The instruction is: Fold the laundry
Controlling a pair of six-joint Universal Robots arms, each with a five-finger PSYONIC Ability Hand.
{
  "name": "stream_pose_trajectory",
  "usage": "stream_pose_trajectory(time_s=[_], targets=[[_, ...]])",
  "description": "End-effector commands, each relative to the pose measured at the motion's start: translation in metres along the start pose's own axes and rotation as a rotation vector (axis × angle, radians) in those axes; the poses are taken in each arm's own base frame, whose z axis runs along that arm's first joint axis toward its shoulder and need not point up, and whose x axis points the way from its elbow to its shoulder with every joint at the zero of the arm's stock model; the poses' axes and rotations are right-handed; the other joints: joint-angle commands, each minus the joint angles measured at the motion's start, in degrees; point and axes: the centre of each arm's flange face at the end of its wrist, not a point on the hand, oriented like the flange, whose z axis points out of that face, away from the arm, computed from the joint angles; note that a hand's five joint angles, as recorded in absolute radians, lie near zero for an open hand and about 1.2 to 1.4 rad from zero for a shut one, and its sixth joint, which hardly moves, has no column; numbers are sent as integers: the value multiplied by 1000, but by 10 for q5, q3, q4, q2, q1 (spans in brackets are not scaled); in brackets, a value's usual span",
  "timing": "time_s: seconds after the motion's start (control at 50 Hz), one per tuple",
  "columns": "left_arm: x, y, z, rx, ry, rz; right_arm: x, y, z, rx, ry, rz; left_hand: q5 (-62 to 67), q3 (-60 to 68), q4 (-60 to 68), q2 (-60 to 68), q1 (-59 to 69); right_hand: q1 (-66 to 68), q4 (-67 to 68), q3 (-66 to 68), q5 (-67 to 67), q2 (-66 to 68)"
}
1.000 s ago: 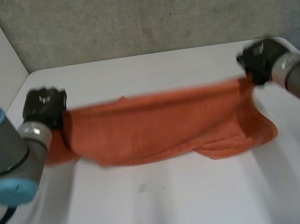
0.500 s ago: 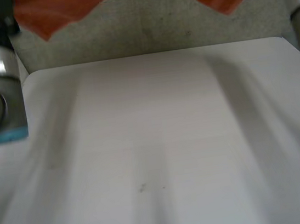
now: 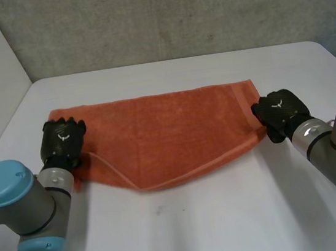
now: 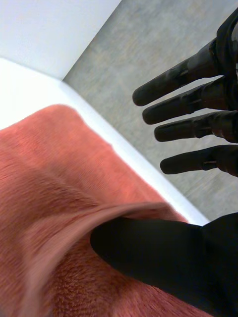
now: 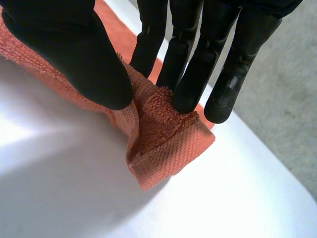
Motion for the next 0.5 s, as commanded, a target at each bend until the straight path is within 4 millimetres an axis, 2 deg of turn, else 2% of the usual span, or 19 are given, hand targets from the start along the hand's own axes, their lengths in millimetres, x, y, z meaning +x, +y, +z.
stream_pose_trajectory(time_s=[0.02, 0.18, 0.28, 0.36, 0.38, 0.4, 0.42, 0.46, 0.48, 0.5], targets=[[-1, 14, 3, -65, 12, -1, 18, -2, -8, -8, 43, 58, -34, -37, -36, -36, -25, 245, 115, 115, 136, 120], [-6, 23, -4, -144, 24, -4, 36, 5, -9, -26, 95, 133, -29, -32, -31, -31, -20, 245, 115, 115, 136, 120], [-11, 19, -14, -184, 36, -6, 51, 13, -8, -47, 139, 143, -27, -30, -29, -30, -19, 245, 115, 115, 136, 120], [-13, 16, -20, -203, 39, -6, 55, 14, -7, -51, 147, 144, -15, -18, -17, -18, -7, 245, 115, 115, 136, 120], [-15, 14, -24, -208, 33, -6, 55, 14, -7, -50, 144, 145, 16, 13, 14, 14, 25, 245, 115, 115, 136, 120], [-17, 12, -26, -206, 29, -4, 55, 14, -7, -50, 144, 145, 108, 105, 106, 106, 117, 245, 115, 115, 136, 120], [-17, 12, -26, -206, 29, -4, 53, 15, -8, -52, 139, 144, 109, 106, 107, 107, 118, 245, 115, 115, 136, 120], [-19, 10, -33, -205, 27, -5, 52, 15, -8, -55, 134, 142, 419, 416, 417, 416, 427, 245, 115, 115, 136, 120], [-19, 9, -33, -205, 27, -5, 51, 16, -9, -61, 129, 142, 420, 417, 418, 418, 429, 245, 115, 115, 136, 120], [-21, 7, -37, -203, 24, -5, 51, 16, -9, -61, 129, 142, 488, 486, 487, 486, 497, 245, 115, 115, 136, 120]])
